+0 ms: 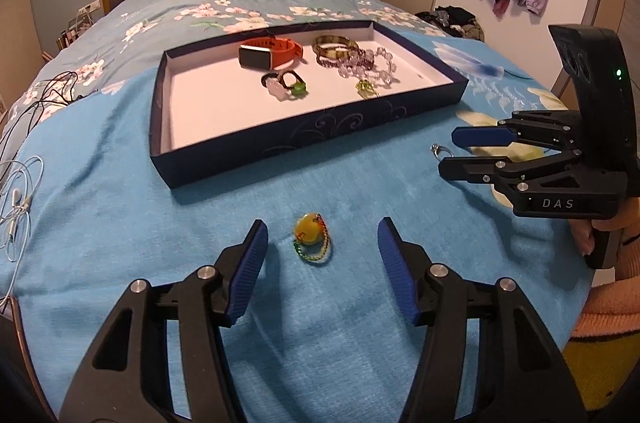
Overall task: Organize jewelry
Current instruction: 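Grasp the yellow multicolour ring with the left tool while the right tool grasps the silver ring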
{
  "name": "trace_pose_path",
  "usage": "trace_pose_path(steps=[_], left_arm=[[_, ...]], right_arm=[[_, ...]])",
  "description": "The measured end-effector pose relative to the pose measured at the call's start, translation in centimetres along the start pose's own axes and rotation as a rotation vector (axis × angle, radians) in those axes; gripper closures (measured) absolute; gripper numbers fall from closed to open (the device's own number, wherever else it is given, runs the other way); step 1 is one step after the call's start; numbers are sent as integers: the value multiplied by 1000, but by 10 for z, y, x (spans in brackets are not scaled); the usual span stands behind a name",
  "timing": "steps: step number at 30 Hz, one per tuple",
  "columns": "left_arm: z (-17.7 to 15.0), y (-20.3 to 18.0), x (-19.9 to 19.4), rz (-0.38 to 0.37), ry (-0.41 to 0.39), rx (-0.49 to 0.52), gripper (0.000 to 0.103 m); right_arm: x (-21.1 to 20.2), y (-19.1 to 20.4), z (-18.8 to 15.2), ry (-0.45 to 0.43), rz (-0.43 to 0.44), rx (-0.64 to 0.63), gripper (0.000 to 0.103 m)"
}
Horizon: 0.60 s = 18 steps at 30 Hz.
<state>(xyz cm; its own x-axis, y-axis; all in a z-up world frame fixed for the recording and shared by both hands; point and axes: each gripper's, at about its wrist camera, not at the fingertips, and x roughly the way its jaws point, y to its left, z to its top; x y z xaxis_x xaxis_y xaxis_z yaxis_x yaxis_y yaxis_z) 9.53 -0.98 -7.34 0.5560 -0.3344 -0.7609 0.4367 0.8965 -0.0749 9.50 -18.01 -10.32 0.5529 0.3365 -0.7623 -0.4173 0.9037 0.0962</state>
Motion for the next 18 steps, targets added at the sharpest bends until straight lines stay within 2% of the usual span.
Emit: trace_pose_path(steps=[3,7,11,14,16,18], left_arm=[[0,1,4,-7,16,-3,52],[1,2,6,-19,22,-6,59],[2,3,8,-18,25,-10,65],[3,5,8,-10,24,-19,72],[2,7,8,-4,24,-27,81],[3,9,8,3,24,-31,87]], right_arm=[[1,2,1,3,-5,-9,61],[2,4,0,3,-9,-24,72],[2,4,1,3,-14,-22,78],[2,5,1,3,-12,-24,86],[3,5,2,3,-11,-28,87],[3,5,2,3,-10,-27,87]])
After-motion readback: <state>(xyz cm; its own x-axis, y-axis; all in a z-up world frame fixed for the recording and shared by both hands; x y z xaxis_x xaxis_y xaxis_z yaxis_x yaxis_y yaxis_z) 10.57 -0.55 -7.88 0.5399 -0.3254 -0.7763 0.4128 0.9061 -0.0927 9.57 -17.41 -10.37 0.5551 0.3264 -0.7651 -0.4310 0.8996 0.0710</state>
